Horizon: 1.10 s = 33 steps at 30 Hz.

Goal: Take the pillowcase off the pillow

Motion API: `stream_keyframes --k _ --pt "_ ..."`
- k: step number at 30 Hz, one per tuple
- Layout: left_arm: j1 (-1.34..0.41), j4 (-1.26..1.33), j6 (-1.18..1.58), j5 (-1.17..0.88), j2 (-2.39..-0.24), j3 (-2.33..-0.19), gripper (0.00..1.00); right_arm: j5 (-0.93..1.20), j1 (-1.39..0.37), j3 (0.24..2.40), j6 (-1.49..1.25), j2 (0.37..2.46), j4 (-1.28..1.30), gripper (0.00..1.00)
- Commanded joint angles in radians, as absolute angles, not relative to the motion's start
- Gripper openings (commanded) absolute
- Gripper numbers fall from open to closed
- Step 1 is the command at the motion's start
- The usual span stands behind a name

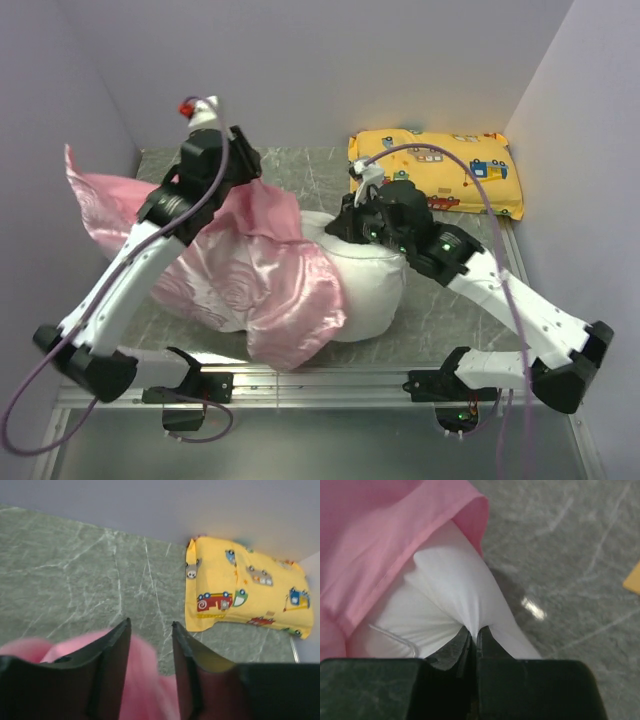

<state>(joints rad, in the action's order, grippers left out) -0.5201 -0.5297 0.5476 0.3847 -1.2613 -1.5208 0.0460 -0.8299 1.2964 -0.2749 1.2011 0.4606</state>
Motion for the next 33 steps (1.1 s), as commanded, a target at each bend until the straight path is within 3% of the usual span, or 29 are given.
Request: stream_keyframes --k 1,6,9,19,27,33 --pt "-0.515 -0.465 0.531 0.258 -1.362 -1.56 0.49 0.179 -0.759 1.123 -0.336 1.278 0.322 0.0" --pt "-0.515 -0.429 0.549 0.227 -1.359 -1.563 0.75 0.115 -0.761 1.025 -0.362 1.313 0.227 0.0" --pt "-0.514 -0.469 0.551 0.238 -1.336 -1.585 0.79 0.027 -0.759 1.038 -0.364 1.318 0.242 0.0" --pt "-0.515 -0.688 0.745 0.356 -1.149 -1.614 0.79 -0.228 -0.761 1.022 -0.419 1.269 0.258 0.0" --pt "-0.515 -0.897 1.126 0.403 -1.083 -1.522 0.73 -0.241 -0.759 0.953 -0.44 1.16 0.224 0.0" --pt "-0.514 -0.916 1.348 0.454 -1.032 -1.402 0.71 -0.247 -0.773 0.94 -0.439 1.134 0.227 0.0"
